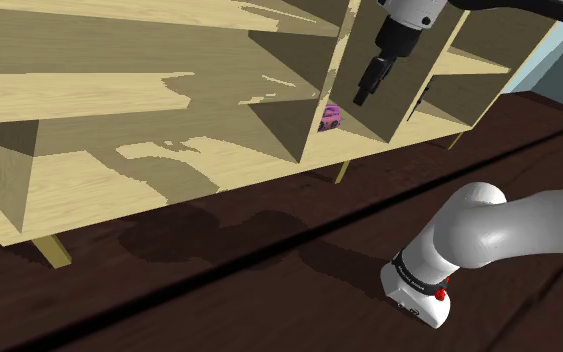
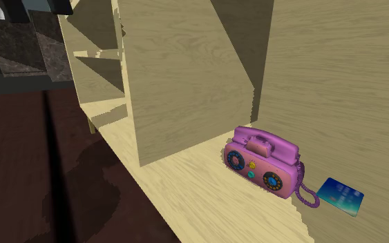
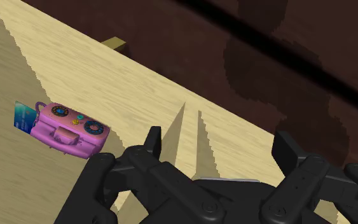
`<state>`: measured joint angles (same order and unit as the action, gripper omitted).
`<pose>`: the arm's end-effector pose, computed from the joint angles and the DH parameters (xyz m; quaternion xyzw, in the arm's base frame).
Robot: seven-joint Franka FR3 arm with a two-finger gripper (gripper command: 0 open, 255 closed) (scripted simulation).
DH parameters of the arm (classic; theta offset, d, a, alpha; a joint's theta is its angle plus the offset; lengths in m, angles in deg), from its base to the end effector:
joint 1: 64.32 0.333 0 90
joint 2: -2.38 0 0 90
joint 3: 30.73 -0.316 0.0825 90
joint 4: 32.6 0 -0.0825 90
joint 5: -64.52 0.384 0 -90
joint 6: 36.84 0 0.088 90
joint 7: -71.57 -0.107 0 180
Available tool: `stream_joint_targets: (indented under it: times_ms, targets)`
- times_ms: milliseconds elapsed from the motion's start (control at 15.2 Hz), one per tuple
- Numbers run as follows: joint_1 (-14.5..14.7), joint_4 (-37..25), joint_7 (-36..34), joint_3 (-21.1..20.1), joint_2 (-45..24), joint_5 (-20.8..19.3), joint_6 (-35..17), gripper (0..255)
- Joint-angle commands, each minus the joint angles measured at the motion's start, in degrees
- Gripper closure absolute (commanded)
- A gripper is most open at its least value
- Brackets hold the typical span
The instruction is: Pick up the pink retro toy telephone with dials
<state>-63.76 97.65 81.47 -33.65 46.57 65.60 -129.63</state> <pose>0.3155 0.0271 0.6294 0.9922 0.1103 0.0577 0.0120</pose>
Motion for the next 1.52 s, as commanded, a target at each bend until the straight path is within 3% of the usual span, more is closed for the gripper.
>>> stream_joint_targets:
  times_ms: [0,396,858,1188,1452]
  targets:
    - [0.0,0.0,0.0,0.0,0.0,0.0,0.0,0]
    - [1.4,2.0,17.6,9.0,-4.3,-4.9,-4.8,0]
    - [3.4,-0.7,37.8,18.7,-14.6,-8.7,-11.0,0]
    - [5.4,-5.7,52.3,24.9,-24.6,-8.7,-15.1,0]
    - [6.6,-11.4,64.3,28.9,-34.1,-6.5,-17.8,0]
